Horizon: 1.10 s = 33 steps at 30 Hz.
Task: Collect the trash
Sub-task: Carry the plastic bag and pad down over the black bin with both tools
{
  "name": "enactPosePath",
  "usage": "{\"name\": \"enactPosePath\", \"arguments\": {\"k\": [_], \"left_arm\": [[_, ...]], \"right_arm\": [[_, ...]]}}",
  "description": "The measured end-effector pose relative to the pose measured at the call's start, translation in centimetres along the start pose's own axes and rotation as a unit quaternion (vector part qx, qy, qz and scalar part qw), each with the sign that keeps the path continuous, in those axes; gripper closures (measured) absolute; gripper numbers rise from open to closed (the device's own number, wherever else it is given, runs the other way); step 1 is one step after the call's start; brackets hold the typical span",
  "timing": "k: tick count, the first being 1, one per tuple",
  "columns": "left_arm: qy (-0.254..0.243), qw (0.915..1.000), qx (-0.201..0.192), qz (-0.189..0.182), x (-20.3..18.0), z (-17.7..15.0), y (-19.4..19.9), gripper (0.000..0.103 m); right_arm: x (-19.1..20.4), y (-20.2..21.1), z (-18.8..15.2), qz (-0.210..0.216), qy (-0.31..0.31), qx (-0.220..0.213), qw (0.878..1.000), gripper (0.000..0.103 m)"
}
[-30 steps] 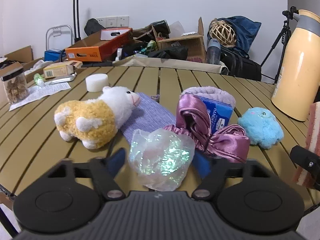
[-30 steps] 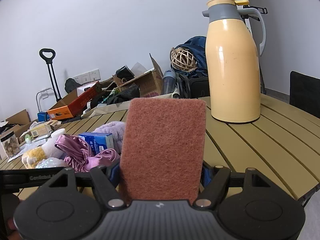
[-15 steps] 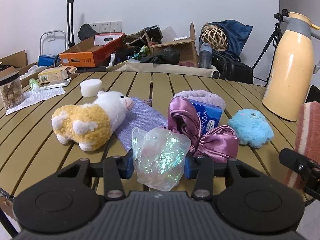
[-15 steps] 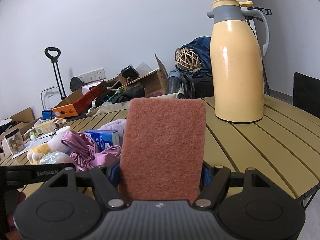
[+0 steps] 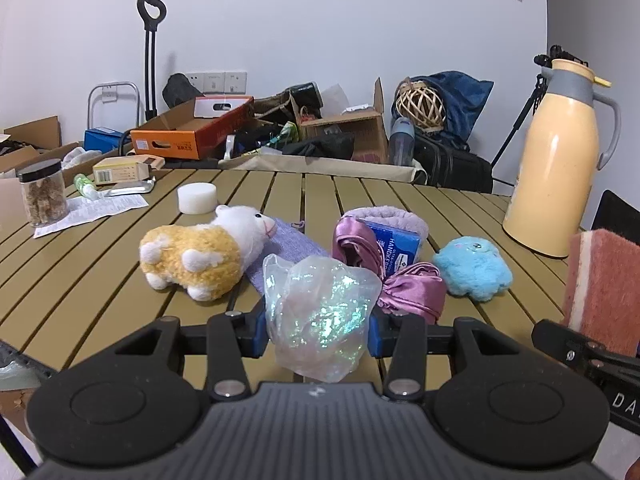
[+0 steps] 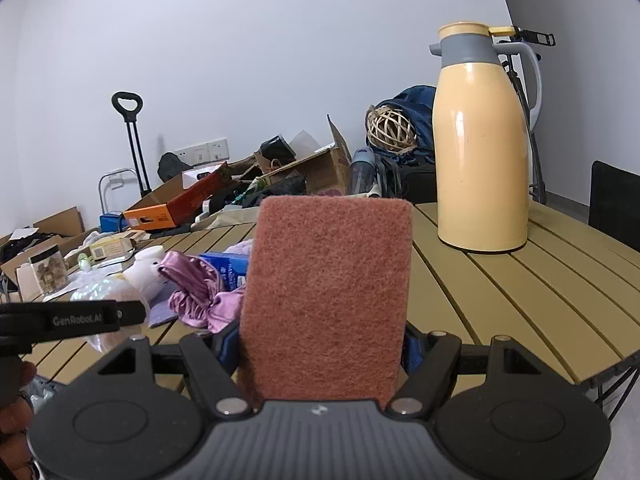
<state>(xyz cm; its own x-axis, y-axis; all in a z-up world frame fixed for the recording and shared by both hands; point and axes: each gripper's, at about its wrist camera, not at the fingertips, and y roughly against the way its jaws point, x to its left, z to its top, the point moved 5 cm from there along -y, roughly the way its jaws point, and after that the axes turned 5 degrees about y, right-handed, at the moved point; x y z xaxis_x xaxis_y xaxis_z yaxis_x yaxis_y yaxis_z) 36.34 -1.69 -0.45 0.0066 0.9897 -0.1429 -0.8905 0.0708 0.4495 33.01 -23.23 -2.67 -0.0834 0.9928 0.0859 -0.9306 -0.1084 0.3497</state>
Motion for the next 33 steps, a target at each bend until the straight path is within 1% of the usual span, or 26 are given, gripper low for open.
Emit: {"name": "enactPosePath", "arguments": {"k": [7, 15, 20, 26, 33], "left_arm": [[0.008, 0.9999, 0.007, -0.001, 0.7, -1.7, 2.8, 0.058], [-0.005, 0.9998, 0.016, -0.010, 0.6, -4.3, 6.3, 0.058], [-0.017, 0.9995, 0.025, -0.014, 0.7, -6.3, 8.5, 0.058], [-0.030, 0.9987, 0.039, -0.008, 1.3, -8.6, 10.3, 0.058], [-0.039, 0.9969, 0.068, 0.008, 2.5, -11.4, 11.1, 0.058]], "right_arm": [[0.1, 2.4, -1.6, 0.006, -0.004, 0.011, 1.000, 0.031], [0.6, 5.6, -3.5, 0.015, 0.004, 0.024, 1.000, 0.031], [1.2, 7.6, -5.5, 0.018, 0.016, 0.043, 0.999, 0.031], [1.5, 9.2, -7.8, 0.019, 0.023, 0.068, 0.997, 0.031], [2.1, 10.0, -10.2, 0.022, 0.032, 0.100, 0.994, 0.031]]}}
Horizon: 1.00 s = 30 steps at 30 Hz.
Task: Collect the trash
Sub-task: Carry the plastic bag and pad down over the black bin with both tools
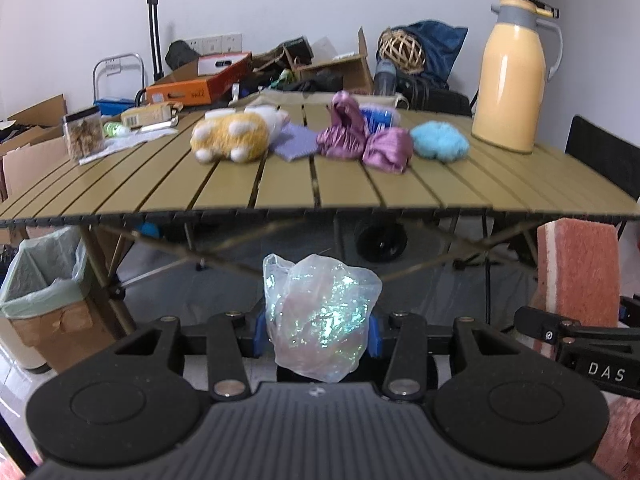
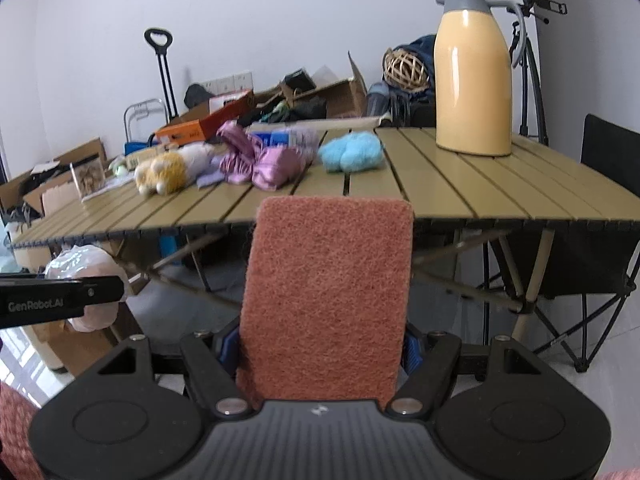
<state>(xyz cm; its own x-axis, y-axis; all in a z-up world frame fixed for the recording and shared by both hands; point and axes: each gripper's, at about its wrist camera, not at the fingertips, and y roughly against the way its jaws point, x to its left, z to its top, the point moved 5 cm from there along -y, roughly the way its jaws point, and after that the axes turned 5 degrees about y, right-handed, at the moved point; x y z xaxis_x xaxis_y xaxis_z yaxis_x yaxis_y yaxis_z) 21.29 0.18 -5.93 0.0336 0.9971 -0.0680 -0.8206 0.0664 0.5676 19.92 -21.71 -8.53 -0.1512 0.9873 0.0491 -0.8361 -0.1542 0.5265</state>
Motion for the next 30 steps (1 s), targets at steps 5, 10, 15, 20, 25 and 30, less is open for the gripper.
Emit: {"name": "enactPosePath", "arguments": {"k": [5, 10, 15, 20, 25, 30], "left_arm": [[-0.006, 0.9997, 0.020, 0.011, 0.7, -1.8, -0.2, 0.058], [-0.009, 0.9987, 0.046, 0.022, 1.4, -3.6, -1.1, 0.058], [-0.012, 0.9963, 0.078, 0.034, 2.4, -5.5, -2.4, 0.058], [-0.002, 0.9924, 0.115, 0.045, 3.6, -7.0, -3.9, 0.058], [0.004, 0.9877, 0.147, 0.054, 4.2, -7.9, -5.4, 0.059], [0.010, 0.9816, 0.180, 0.063, 4.5, -8.5, -6.8, 0.059]], "right_arm": [[0.4, -0.3, -1.8, 0.003, 0.006, 0.028, 1.000, 0.031], [0.5, -1.0, -3.5, 0.000, 0.009, 0.054, 0.998, 0.031], [0.2, -2.1, -4.9, -0.005, 0.008, 0.079, 0.997, 0.031], [-0.2, -3.3, -6.1, -0.015, 0.002, 0.105, 0.994, 0.031], [-0.4, -4.4, -6.7, -0.017, -0.002, 0.122, 0.992, 0.031], [-1.0, -5.4, -7.4, -0.017, -0.012, 0.137, 0.990, 0.031]]}}
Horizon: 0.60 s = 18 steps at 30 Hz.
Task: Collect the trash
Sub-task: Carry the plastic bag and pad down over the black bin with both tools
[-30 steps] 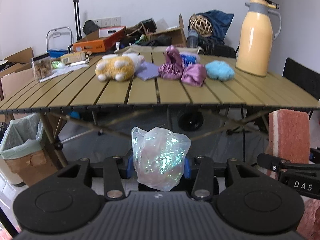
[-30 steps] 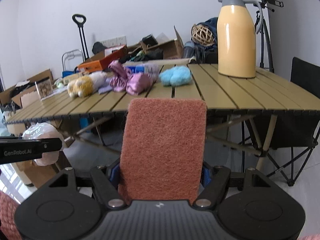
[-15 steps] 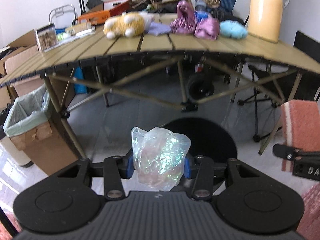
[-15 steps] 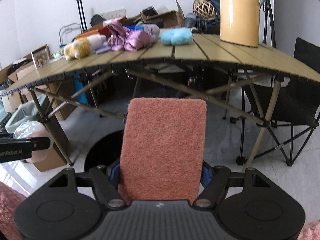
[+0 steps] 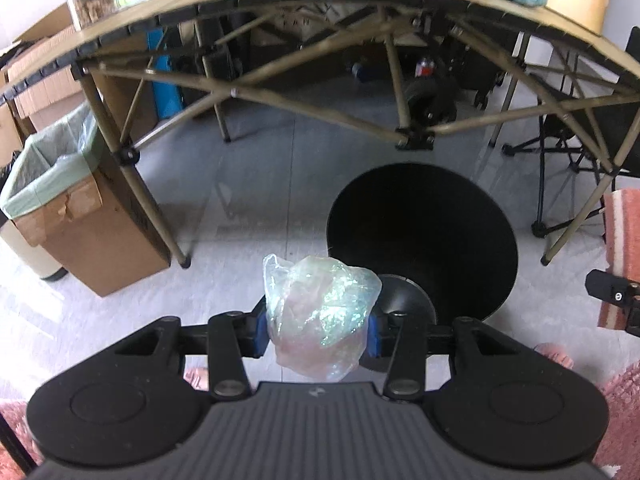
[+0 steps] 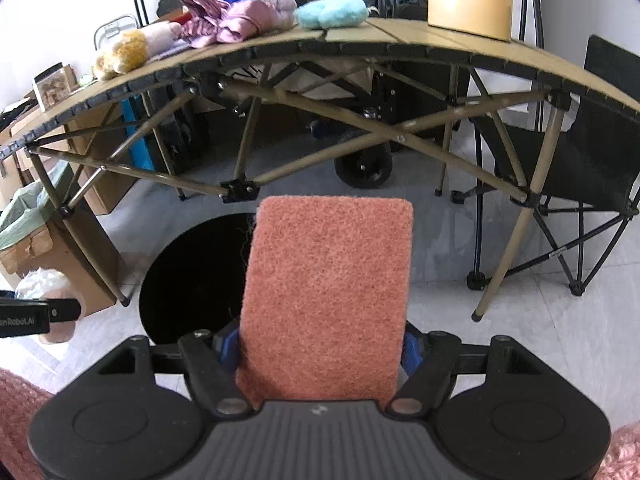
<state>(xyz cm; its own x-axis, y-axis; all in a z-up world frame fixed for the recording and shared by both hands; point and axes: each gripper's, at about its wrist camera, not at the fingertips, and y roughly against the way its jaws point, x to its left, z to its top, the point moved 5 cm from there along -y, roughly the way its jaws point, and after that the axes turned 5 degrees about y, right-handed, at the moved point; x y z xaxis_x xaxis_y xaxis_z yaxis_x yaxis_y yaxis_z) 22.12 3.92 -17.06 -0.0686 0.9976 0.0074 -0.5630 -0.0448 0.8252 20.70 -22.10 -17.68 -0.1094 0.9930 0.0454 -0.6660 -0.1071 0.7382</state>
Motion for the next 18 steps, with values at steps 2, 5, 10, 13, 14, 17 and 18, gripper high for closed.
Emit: {"name": "enactPosePath", "arguments": {"k": [2, 5, 10, 13, 14, 17, 18], "left_arm": [[0.003, 0.9999, 0.010, 0.002, 0.1, 0.2, -0.6, 0.059], [0.006, 0.9996, 0.028, 0.007, 0.2, 0.3, -1.5, 0.059], [0.012, 0.9986, 0.051, 0.009, 0.2, 0.6, -2.7, 0.059], [0.013, 0.9980, 0.061, 0.010, 0.0, 0.9, -3.2, 0.059], [0.013, 0.9978, 0.064, 0.010, -0.1, 0.9, -3.3, 0.059], [0.012, 0.9971, 0.074, 0.011, -0.3, 1.1, -3.8, 0.059], [0.011, 0.9970, 0.076, 0.011, -0.5, 1.2, -3.9, 0.059]], "right_arm": [[-0.1, -0.4, 0.0, -0.001, -0.003, 0.005, 1.000, 0.031], [-0.4, -1.1, -0.2, -0.001, -0.008, 0.013, 1.000, 0.031], [-0.8, -2.1, -0.2, -0.002, -0.014, 0.023, 1.000, 0.031], [-1.1, -2.6, -0.3, -0.003, -0.017, 0.028, 0.999, 0.031], [-1.2, -2.7, -0.3, -0.003, -0.018, 0.029, 0.999, 0.031], [-1.3, -3.1, -0.3, -0.003, -0.020, 0.035, 0.999, 0.031], [-1.3, -3.3, -0.3, -0.003, -0.021, 0.036, 0.999, 0.031]]}}
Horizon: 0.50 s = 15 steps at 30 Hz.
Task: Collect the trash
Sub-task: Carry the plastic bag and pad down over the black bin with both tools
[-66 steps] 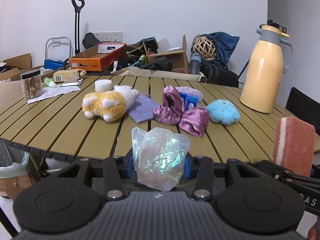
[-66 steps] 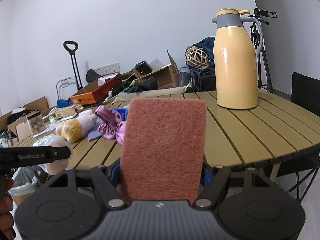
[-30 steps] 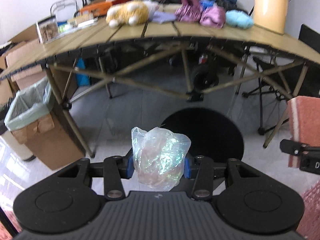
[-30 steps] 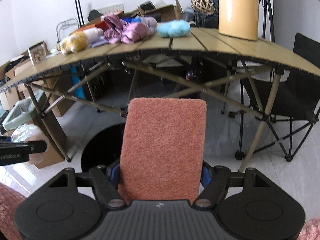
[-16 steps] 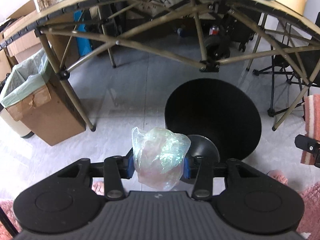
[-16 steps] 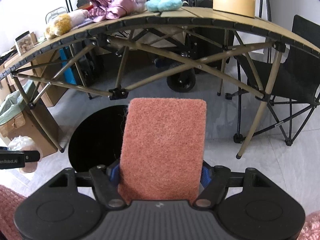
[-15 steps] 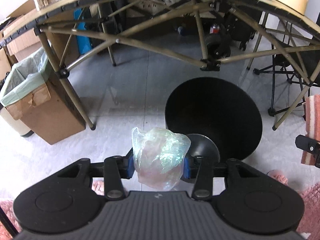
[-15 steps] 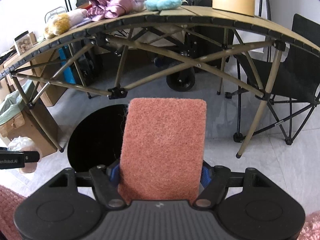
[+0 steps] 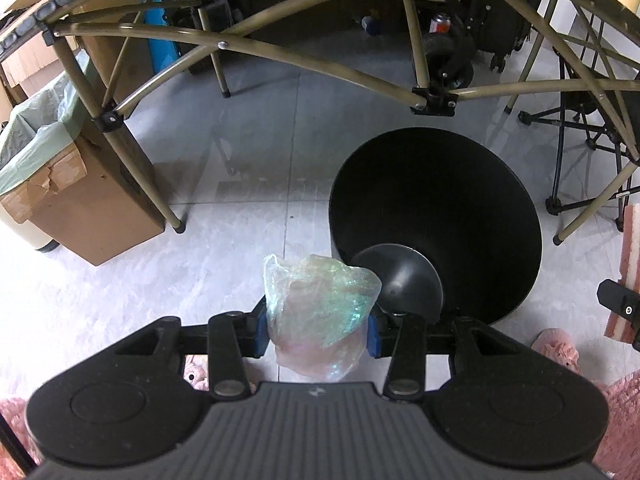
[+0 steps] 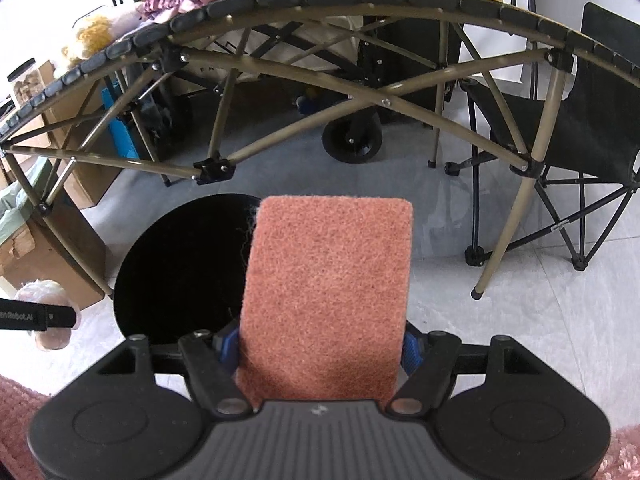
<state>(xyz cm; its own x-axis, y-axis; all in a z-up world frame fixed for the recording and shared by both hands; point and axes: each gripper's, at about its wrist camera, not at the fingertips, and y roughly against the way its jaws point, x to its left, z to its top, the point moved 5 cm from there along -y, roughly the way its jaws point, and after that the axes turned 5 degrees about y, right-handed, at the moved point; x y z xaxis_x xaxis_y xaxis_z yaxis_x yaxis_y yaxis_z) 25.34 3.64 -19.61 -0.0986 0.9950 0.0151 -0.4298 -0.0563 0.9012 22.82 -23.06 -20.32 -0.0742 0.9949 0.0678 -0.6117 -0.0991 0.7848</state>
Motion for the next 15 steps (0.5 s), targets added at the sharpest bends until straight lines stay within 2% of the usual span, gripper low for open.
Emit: {"name": "enactPosePath", "arguments": {"k": [6, 15], "left_arm": [[-0.002, 1.0000, 0.003, -0.007, -1.3, 1.1, -0.2, 0.059], [-0.021, 0.9993, 0.007, -0.030, -5.2, 2.5, -0.2, 0.059]], "right_arm": [[-0.1, -0.5, 0.1, 0.001, -0.004, 0.007, 1.000, 0.031], [-0.8, -0.6, 0.1, -0.004, -0.014, 0.007, 1.000, 0.031]]}}
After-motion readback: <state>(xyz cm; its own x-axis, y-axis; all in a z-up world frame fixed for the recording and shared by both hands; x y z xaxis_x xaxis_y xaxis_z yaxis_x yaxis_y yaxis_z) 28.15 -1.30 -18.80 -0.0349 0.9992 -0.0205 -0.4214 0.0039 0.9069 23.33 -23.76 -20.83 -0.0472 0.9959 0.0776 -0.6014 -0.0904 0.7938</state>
